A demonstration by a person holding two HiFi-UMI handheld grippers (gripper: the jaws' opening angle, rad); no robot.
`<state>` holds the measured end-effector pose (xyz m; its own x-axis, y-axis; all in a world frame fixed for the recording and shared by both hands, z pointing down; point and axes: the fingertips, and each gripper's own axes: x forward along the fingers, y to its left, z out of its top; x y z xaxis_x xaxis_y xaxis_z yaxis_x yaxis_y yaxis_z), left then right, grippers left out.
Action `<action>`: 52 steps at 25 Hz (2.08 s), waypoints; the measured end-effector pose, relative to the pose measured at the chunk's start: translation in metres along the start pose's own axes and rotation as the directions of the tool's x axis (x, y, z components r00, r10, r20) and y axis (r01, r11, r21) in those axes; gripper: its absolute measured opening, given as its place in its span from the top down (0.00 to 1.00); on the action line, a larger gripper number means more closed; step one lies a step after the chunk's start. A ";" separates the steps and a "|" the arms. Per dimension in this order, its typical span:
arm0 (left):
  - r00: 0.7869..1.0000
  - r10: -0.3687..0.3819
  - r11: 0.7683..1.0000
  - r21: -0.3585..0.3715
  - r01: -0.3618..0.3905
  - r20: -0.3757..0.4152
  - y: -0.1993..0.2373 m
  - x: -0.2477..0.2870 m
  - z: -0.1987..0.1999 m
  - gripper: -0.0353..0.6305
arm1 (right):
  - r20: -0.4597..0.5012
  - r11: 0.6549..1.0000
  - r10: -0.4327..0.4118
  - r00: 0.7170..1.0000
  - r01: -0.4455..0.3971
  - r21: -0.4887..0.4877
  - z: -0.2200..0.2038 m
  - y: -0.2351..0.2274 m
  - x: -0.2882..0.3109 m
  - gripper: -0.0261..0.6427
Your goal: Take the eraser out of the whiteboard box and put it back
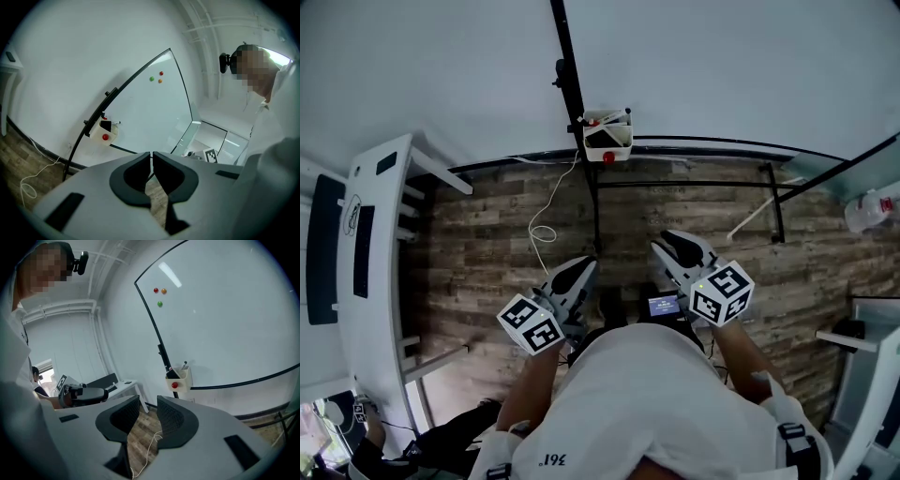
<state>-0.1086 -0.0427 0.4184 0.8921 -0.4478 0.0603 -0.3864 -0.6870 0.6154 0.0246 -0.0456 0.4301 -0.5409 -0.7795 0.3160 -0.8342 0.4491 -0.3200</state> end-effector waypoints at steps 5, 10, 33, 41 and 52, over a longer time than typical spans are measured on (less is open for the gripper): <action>1.000 0.016 1.000 -0.012 -0.016 0.007 0.002 0.009 -0.002 0.94 | -0.011 1.000 0.005 1.000 -0.005 -0.004 0.005 -0.013 0.002 0.78; 0.999 0.037 0.999 0.000 -0.037 0.010 0.013 0.021 0.003 0.94 | -0.022 1.000 0.006 1.000 -0.007 -0.029 0.012 -0.023 0.011 0.78; 0.993 0.085 0.984 0.149 -0.096 0.082 0.104 0.112 0.052 0.93 | -0.145 0.928 -0.013 0.989 -0.042 -0.370 0.071 -0.080 0.143 0.78; 0.990 0.120 0.979 0.158 -0.130 0.071 0.132 0.128 0.053 0.86 | -0.207 0.885 0.005 0.978 -0.101 -0.454 0.076 -0.085 0.188 0.72; 0.990 0.140 0.985 0.104 -0.140 0.012 0.155 0.142 0.042 0.81 | -0.329 0.771 -0.046 0.943 -0.176 -0.612 0.079 -0.102 0.242 0.61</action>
<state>-0.0519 -0.2367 0.4890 0.8266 -0.5461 0.1362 -0.5298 -0.6733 0.5156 -0.0129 -0.3148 0.4684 -0.5067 -0.6123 0.6069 -0.6141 0.7504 0.2443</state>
